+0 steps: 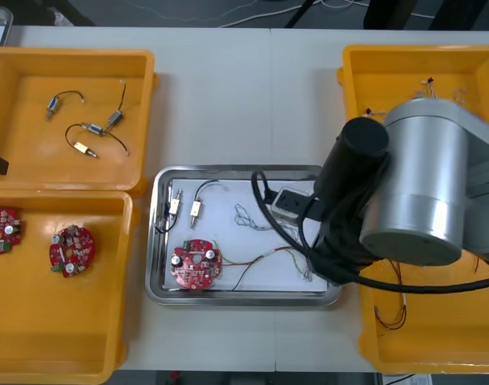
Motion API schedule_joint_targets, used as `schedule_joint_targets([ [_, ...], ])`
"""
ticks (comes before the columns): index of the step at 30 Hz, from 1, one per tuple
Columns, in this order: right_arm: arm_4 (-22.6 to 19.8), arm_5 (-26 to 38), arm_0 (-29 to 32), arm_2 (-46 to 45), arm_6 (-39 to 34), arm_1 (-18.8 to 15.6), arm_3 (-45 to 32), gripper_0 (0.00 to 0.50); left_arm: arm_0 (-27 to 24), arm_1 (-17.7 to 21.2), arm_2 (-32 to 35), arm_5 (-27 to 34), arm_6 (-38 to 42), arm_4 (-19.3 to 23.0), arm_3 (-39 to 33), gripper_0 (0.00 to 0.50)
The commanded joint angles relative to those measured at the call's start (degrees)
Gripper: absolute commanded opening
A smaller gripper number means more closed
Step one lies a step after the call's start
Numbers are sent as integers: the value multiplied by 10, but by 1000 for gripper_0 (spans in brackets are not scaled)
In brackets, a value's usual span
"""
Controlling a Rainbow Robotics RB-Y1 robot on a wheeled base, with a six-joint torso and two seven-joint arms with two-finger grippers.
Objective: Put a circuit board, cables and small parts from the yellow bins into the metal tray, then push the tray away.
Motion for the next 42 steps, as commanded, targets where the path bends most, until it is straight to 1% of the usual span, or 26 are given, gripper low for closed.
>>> schedule_joint_targets([
  [1,25,-28,-31,58,36,28,-18,500,15,26,21,-6,-13,5,-21,500],
  [13,54,-94,-51,150,75,47,-14,500,19,26,24,-6,5,6,-21,500],
  [17,66,-98,-60,173,122,56,-3,500,21,26,25,-5,14,5,-21,500],
  [22,73,-98,-69,191,168,79,28,500,22,26,25,2,22,3,-21,500],
  [29,105,-106,-82,230,169,116,65,500,22,26,26,10,30,5,-21,500],
  [34,111,-124,-82,244,167,140,105,500,23,26,26,13,33,7,-21,500],
  [42,138,-146,-77,270,161,158,133,500,22,26,26,22,33,10,-21,500],
])
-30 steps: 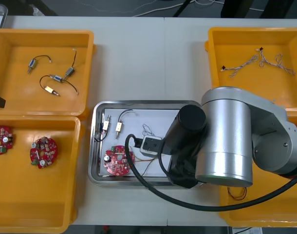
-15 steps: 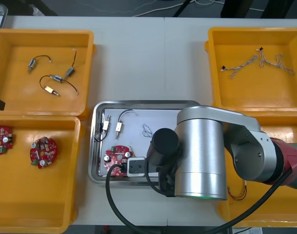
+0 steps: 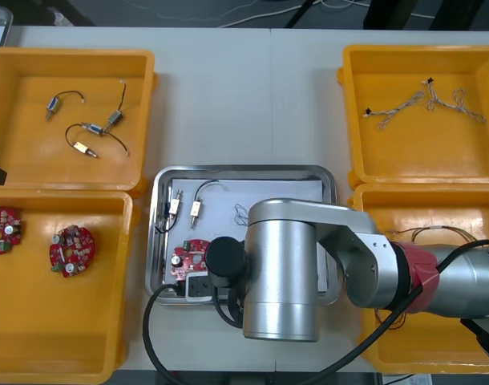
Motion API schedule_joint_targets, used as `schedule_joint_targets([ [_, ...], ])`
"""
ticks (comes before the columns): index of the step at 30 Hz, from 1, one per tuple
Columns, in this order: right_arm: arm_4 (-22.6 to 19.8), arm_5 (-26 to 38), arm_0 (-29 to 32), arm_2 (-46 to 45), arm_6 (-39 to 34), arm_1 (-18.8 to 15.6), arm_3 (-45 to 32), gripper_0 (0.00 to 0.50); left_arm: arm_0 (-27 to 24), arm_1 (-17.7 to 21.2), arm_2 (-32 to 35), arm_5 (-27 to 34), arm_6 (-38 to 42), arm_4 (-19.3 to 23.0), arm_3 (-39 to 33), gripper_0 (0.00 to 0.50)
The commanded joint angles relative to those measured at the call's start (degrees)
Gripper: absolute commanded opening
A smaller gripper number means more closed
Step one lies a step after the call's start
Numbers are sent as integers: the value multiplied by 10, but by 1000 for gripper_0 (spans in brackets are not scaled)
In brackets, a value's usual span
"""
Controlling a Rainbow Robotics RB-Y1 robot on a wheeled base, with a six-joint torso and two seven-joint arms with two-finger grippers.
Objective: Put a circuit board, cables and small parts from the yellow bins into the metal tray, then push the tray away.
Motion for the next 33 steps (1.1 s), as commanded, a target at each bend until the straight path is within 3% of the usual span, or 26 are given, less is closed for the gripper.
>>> schedule_joint_targets([
  [1,17,-15,-12,22,6,26,10,500,9,26,22,8,32,7,-15,500],
  [14,72,-54,23,54,-8,29,13,500,8,26,22,8,28,9,-15,500],
  [29,95,-75,44,58,-13,28,32,500,8,26,22,8,28,9,-15,500],
  [30,96,-75,44,58,-13,28,33,490,8,26,22,8,28,9,-15,500],
  [31,98,-74,44,58,-14,28,33,435,8,26,22,8,28,9,-15,500],
  [32,99,-74,44,58,-15,28,33,333,8,26,22,8,28,9,-15,500],
  [33,99,-73,44,58,-15,28,33,266,8,26,22,8,28,9,-15,500],
])
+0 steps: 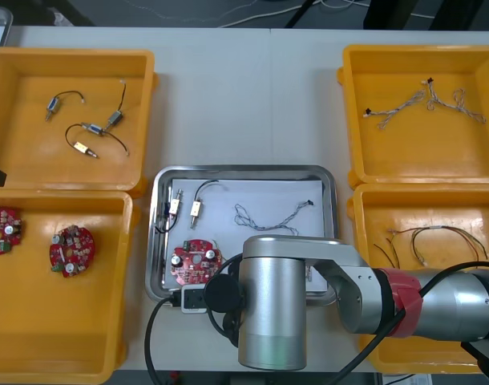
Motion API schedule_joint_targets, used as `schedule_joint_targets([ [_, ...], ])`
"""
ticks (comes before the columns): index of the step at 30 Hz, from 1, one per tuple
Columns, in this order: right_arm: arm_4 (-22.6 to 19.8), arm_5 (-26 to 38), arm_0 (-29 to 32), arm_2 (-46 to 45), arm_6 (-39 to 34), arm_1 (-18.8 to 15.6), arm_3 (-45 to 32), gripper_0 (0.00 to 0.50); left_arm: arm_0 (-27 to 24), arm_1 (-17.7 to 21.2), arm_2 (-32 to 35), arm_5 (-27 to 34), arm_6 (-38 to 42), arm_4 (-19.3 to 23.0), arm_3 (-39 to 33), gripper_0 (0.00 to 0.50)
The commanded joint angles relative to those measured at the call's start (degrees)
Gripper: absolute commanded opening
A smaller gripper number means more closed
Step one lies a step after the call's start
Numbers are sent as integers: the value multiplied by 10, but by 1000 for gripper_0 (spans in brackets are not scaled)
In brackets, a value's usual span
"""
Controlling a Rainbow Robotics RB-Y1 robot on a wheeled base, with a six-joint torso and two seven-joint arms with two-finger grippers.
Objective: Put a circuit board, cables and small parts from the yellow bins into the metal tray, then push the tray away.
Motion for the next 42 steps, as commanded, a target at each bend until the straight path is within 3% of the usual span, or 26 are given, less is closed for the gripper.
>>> schedule_joint_targets([
  [1,10,2,8,11,-15,14,-6,122,7,26,20,5,28,5,-14,500],
  [2,13,2,8,11,-17,14,-6,66,7,26,20,5,28,5,-14,500],
  [8,19,-3,1,11,-20,6,-8,3,7,26,20,5,28,5,-14,500],
  [21,-7,-67,-52,11,-32,-52,-9,0,7,26,20,5,28,5,-14,500],
  [42,-21,-79,-156,9,-53,-74,21,0,7,26,20,5,28,5,-14,500],
])
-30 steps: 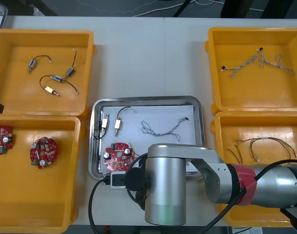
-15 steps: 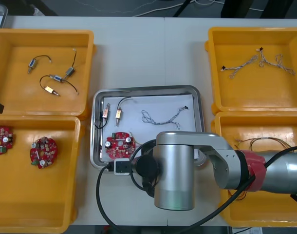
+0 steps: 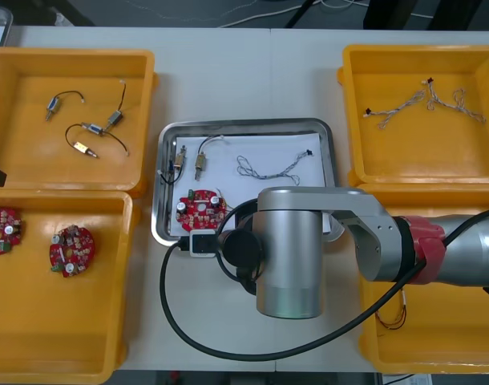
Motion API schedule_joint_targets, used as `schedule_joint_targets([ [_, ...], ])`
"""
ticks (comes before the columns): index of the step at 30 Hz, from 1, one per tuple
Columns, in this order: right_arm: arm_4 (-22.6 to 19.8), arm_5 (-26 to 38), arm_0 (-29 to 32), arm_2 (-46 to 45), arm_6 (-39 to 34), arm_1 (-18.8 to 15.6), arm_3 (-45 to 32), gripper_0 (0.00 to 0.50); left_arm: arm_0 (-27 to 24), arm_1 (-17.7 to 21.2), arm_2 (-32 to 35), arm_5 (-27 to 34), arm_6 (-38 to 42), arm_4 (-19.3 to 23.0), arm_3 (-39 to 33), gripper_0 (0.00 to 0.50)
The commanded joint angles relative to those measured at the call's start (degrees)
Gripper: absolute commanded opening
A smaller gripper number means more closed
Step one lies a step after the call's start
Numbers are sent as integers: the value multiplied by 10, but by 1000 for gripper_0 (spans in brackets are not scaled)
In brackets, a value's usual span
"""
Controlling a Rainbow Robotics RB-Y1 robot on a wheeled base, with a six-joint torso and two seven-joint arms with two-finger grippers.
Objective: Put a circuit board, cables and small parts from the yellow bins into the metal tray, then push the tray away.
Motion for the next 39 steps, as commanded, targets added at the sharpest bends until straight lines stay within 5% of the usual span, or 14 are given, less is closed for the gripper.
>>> schedule_joint_targets([
  [1,-20,-20,-48,7,-28,-8,22,0,7,26,20,5,28,5,-14,500],
  [23,-65,-119,-136,7,-8,-3,149,0,7,26,20,5,28,5,-14,500],
  [39,-60,-201,-170,6,35,11,232,0,7,26,20,5,28,5,-14,500],
])
